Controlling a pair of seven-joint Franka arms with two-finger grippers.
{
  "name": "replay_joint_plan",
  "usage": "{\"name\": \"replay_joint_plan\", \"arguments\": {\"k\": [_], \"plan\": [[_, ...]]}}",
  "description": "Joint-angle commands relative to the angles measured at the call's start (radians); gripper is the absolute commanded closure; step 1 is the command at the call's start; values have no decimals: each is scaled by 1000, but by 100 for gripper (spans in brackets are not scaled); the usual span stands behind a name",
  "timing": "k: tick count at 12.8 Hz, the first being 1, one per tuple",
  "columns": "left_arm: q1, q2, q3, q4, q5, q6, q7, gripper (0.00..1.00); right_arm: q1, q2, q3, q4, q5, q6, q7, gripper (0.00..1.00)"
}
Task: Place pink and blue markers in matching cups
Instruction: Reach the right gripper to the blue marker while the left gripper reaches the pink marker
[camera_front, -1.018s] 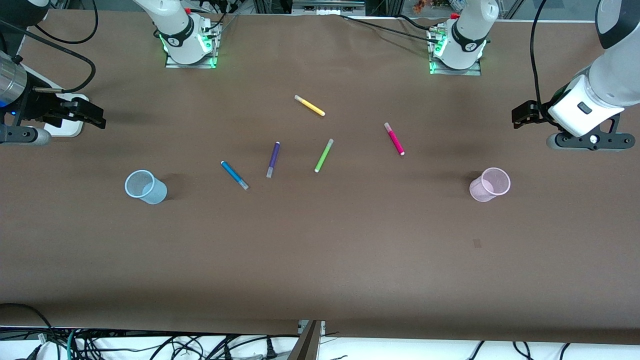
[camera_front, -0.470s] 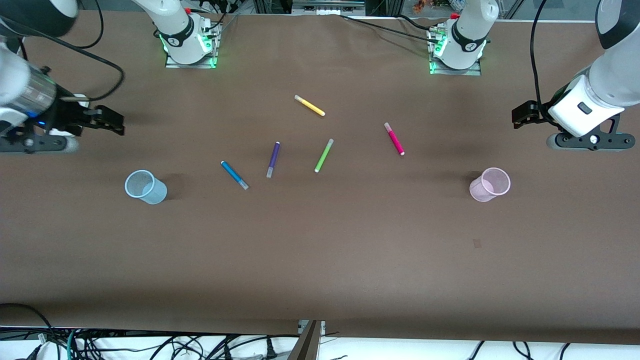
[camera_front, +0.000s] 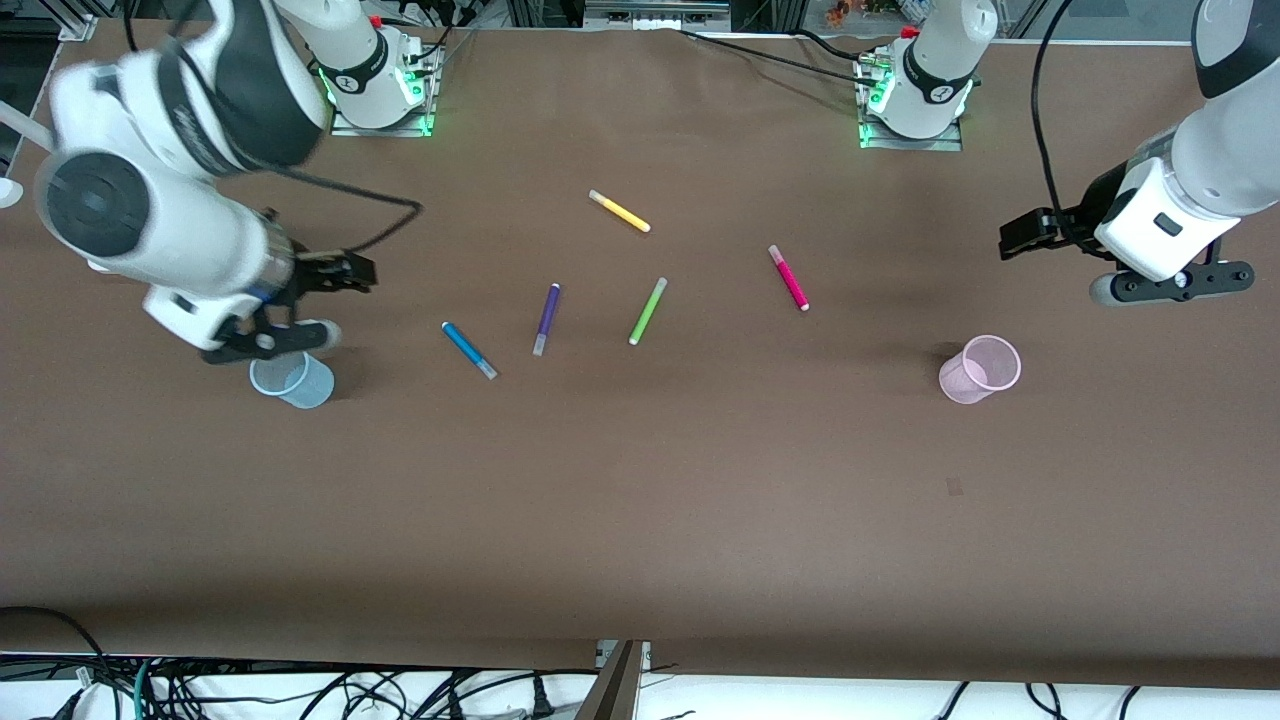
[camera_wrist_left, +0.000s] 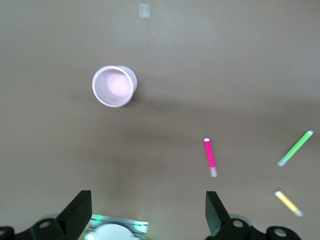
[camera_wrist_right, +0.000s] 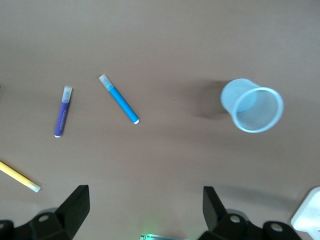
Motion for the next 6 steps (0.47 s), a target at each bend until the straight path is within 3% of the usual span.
{"name": "replay_joint_plan", "arguments": {"k": [1,6], "plan": [[-6,33,-29,8,-32,-13,-165,0,33,76,-3,23,15,16,-4,0],[-6,96,-154,-43,-17,14,-381,0,109,187,-3,-70,14,258,-15,0]]}}
